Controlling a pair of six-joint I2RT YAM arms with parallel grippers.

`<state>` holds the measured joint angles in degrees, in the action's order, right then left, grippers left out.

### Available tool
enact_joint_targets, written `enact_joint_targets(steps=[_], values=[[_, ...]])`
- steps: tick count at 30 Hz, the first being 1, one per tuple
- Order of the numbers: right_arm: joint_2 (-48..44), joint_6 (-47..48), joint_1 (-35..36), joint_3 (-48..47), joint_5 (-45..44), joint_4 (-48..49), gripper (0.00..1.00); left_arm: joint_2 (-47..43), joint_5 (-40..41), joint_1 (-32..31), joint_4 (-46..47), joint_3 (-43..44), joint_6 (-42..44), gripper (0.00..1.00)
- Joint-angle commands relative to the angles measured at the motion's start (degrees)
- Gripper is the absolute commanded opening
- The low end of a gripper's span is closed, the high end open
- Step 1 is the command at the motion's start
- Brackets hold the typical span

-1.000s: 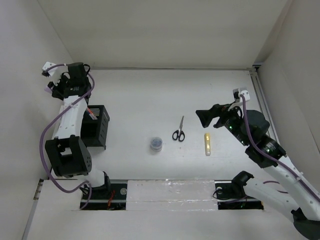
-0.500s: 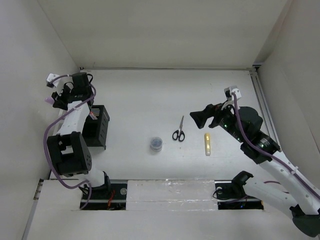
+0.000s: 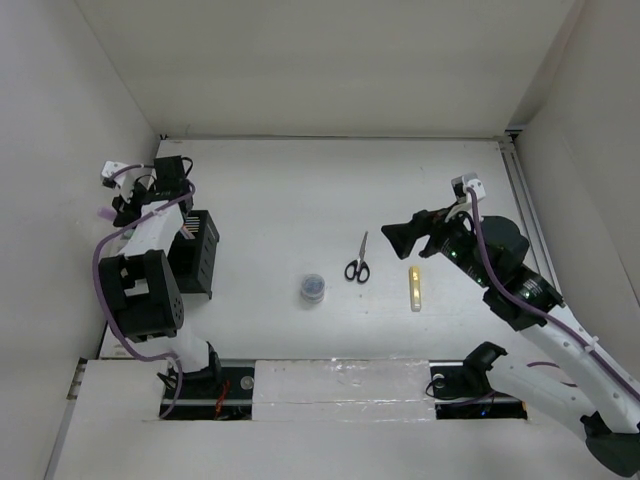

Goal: Sort the stationery into containers
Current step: Place the stationery into the container

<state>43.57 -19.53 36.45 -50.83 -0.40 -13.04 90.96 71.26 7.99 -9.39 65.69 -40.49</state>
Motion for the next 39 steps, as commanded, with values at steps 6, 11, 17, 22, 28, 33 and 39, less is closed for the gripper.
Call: enact_joint_targets(steps=[6, 11, 17, 22, 28, 33, 39], values=[[-0.9, -0.3, -0.2, -0.4, 0.1, 2.1, 1.00, 1.6, 3.8, -0.3, -7.0, 1.8, -8.4, 0.02], [-0.9, -0.3, -0.2, -0.4, 0.6, 2.7, 1.00, 1.6, 3.2, -1.0, -6.5, 1.8, -7.3, 0.52], [-0.9, -0.3, -0.2, -0.4, 0.6, 2.7, 1.00, -0.2, 4.9, -2.8, -5.9, 4.0, -3.9, 0.92], [-0.3, -0.3, -0.2, -0.4, -0.1, 2.7, 1.00, -6.6, -1.0, -2.8, -0.7, 6.0, 6.5, 0.98], [1.8, -0.9, -0.2, -4.0, -9.2, -2.9, 1.00, -17.0, -9.7, -14.4, 8.7, 8.2, 24.1, 1.00], [8.7, -3.8, -0.2, -7.9, -19.0, -17.4, 1.00, -13.3, -19.1, -27.5, -9.9, 22.6, 22.7, 1.00], [14.1, -18.2, -0.2, -4.6, -24.4, -30.5, 1.00, -12.7, -35.2, -38.7, -18.7, 29.7, 19.9, 1.00]])
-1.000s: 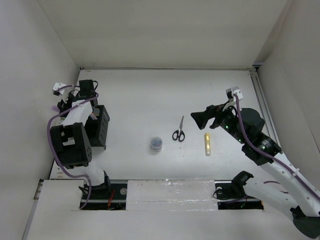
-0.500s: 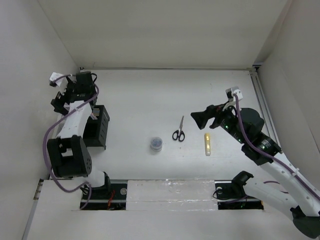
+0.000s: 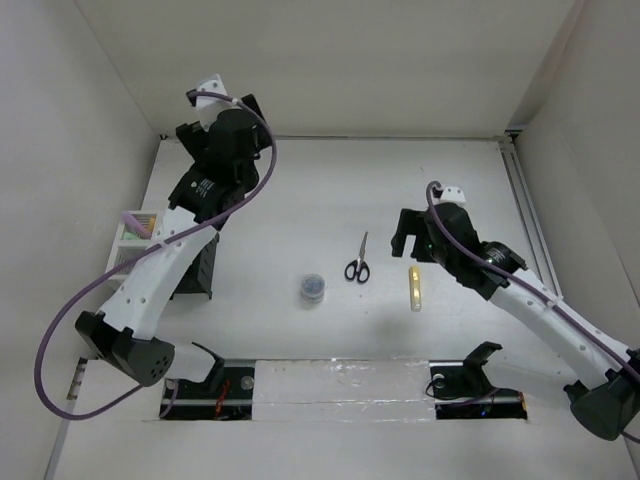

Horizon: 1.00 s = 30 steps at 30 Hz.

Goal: Sort the stationery into containers
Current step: Place the stationery into the container, then grab a piece of stationery with the right arm

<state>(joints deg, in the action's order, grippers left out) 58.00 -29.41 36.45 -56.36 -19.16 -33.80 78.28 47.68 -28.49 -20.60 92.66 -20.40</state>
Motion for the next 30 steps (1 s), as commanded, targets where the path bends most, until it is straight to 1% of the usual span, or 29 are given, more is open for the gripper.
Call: enact_joint_targets(steps=[1, 2, 3, 4, 5, 7, 10, 14, 16, 17, 21, 23, 25, 29, 30], values=[[-0.3, -9.3, -0.2, 2.6, -5.6, -10.2, 1.00, -0.1, -15.8, -2.3, -8.0, 2.7, -0.7, 1.00], [-1.1, -10.2, -0.2, 3.4, -5.6, -10.2, 1.00, -1.6, -19.5, -2.3, -7.4, 1.6, -0.7, 1.00], [-1.9, -11.5, -0.2, 4.2, -5.1, -10.8, 1.00, -2.5, -24.9, -2.3, -6.8, 0.4, -1.4, 1.00], [-1.9, -12.2, -0.2, 5.1, -4.6, -10.8, 1.00, -3.3, -27.7, -2.3, -6.2, -0.6, -1.9, 1.00], [-2.6, -12.3, -0.2, 7.1, -4.1, -10.8, 1.00, -4.6, -30.1, -2.3, -5.7, -1.7, -1.9, 1.00], [-2.6, -12.9, -0.9, 7.9, -3.5, -10.8, 1.00, -5.2, -34.7, -2.3, -5.2, -4.0, -1.9, 1.00], [-0.8, -12.8, -1.5, 9.3, -2.0, -10.8, 1.00, -6.5, -37.9, -2.3, -4.6, -6.8, -2.6, 1.00], [1.8, -12.8, -1.5, 10.0, 2.3, -10.2, 0.97, -9.3, -39.1, -2.3, -3.1, -12.0, -3.8, 1.00], [2.4, -12.8, -1.5, 11.9, 2.8, -9.4, 0.96, -10.2, -40.1, -2.3, -2.6, -14.0, -4.4, 1.00], [3.1, -12.8, -1.5, 11.9, 3.3, -8.9, 0.95, -10.9, -41.3, -2.3, -2.1, -14.0, -4.4, 1.00], [5.5, -11.4, -2.8, 13.9, 7.6, -5.9, 0.92, -12.3, -42.1, -2.3, -2.1, -14.0, -3.8, 1.00], [7.6, -10.6, -2.8, 14.5, 9.1, -5.2, 0.92, -13.6, -42.1, -2.3, -2.1, -14.0, -3.8, 1.00], [8.8, -10.6, -3.3, 15.1, 9.7, -4.1, 0.90, -14.4, -41.5, -2.3, -2.1, -14.0, -3.2, 1.00], [11.5, -9.5, -4.1, 15.7, 9.1, -3.6, 0.90, -15.1, -44.6, -2.3, -1.5, -14.0, -3.2, 1.00], [12.6, -8.8, -4.1, 15.7, 9.1, -3.6, 0.89, -15.1, -45.2, -2.3, -1.5, -14.0, -3.2, 1.00]])
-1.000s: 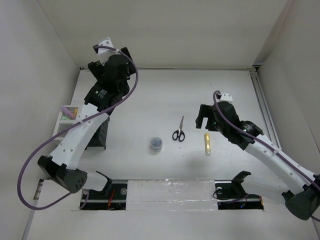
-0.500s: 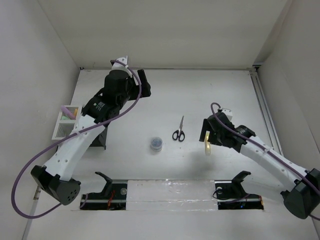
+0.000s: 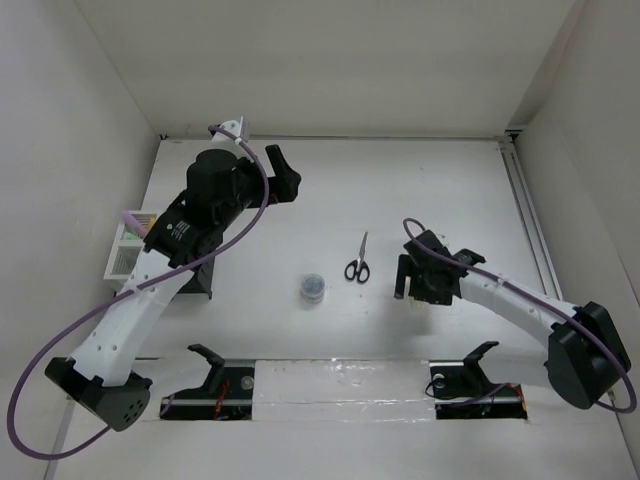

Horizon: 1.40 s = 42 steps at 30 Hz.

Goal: Sort the stationery into containers
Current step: Grab a piece of stationery with the right arm, then pass the stationery from the right arm to the left

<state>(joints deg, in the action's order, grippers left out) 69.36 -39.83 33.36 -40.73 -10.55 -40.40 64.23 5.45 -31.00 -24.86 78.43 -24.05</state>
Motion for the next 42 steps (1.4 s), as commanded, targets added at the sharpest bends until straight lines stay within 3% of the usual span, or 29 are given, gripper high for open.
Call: enact_joint_targets(steps=[1, 10, 13, 17, 18, 21, 23, 24, 27, 30, 34, 39, 42], values=[[1.8, 2.5, -1.7, -0.5, 0.5, 3.6, 0.87, -1.0, -3.7, 0.2, 3.2, 0.2, 0.4, 1.00], [11.1, 5.3, -4.8, -2.5, 5.1, 3.6, 0.85, -1.0, -3.7, 0.2, 3.2, 0.2, 0.9, 1.00], [11.7, 5.9, -4.8, -3.2, 5.1, 3.6, 0.75, -1.0, -3.1, 0.2, 3.2, 0.2, 1.5, 1.00], [12.8, 7.1, -4.8, -3.7, 5.1, 2.9, 0.49, -2.2, -1.9, 0.2, 2.7, 0.2, 2.0, 1.00], [13.3, 7.1, -4.8, -3.7, 5.1, 2.9, 0.36, -2.2, -1.9, 0.2, 2.7, 0.2, 2.0, 1.00], [14.5, 7.7, -5.3, -4.4, 4.6, 2.3, 0.32, -2.2, -1.9, 0.2, 2.7, 0.2, 2.0, 1.00], [14.5, 8.2, -5.3, -4.4, 4.6, 2.3, 0.17, -2.2, -1.9, 0.2, 2.7, 0.2, 2.5, 1.00], [15.0, 8.7, -5.3, -4.4, 4.6, 2.9, 0.00, -2.2, -1.4, 0.2, 2.7, 0.2, 2.5, 1.00], [15.0, 8.7, -5.3, -5.0, 5.1, 3.6, 0.00, -2.2, -1.9, 0.2, 2.7, 0.2, 2.5, 1.00], [8.4, 7.6, -3.6, -6.9, 0.5, 3.6, 0.00, -1.1, -7.2, 0.2, 5.1, -1.0, 1.7, 1.00], [-3.2, 9.8, -3.0, -8.6, 1.3, 8.9, 0.00, -0.5, -15.8, 0.2, 10.3, -2.2, -0.7, 1.00], [-10.8, 16.3, -3.0, -9.2, 11.1, 21.6, 0.00, -2.7, -32.0, 2.2, 26.7, -7.8, -5.3, 1.00], [-10.8, 20.4, -2.3, -10.9, 20.4, 25.5, 0.00, -2.1, -35.2, 2.2, 33.8, -9.2, -8.5, 1.00]])
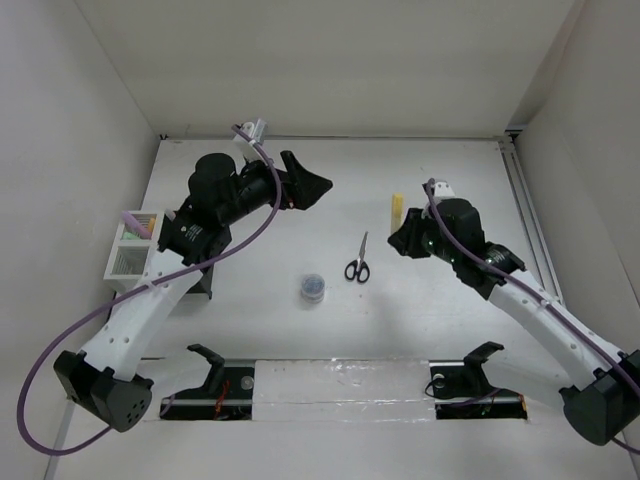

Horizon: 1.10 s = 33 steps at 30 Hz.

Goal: Sort the stationery into containers
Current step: Pass the stationery from the right arm to the left

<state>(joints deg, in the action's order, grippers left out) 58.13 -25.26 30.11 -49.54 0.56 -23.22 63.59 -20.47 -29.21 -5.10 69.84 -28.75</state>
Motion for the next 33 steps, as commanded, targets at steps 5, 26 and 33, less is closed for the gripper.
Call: enact_joint_targets(steps=[5, 26, 33], values=[[-1.0, 8.5, 2.9, -4.6, 15.7, 12.2, 0.00, 2.8, -13.5, -1.6, 17.9, -0.6, -6.6, 1.00], [7.0, 8.0, 10.1, -15.9, 18.5, 14.3, 0.00, 4.9, -11.8, -1.6, 23.4, -6.9, -9.4, 0.96], [9.4, 8.0, 13.7, -18.6, 14.7, 14.9, 0.00, 4.9, -10.3, -1.6, 20.4, -6.9, -7.6, 0.77]])
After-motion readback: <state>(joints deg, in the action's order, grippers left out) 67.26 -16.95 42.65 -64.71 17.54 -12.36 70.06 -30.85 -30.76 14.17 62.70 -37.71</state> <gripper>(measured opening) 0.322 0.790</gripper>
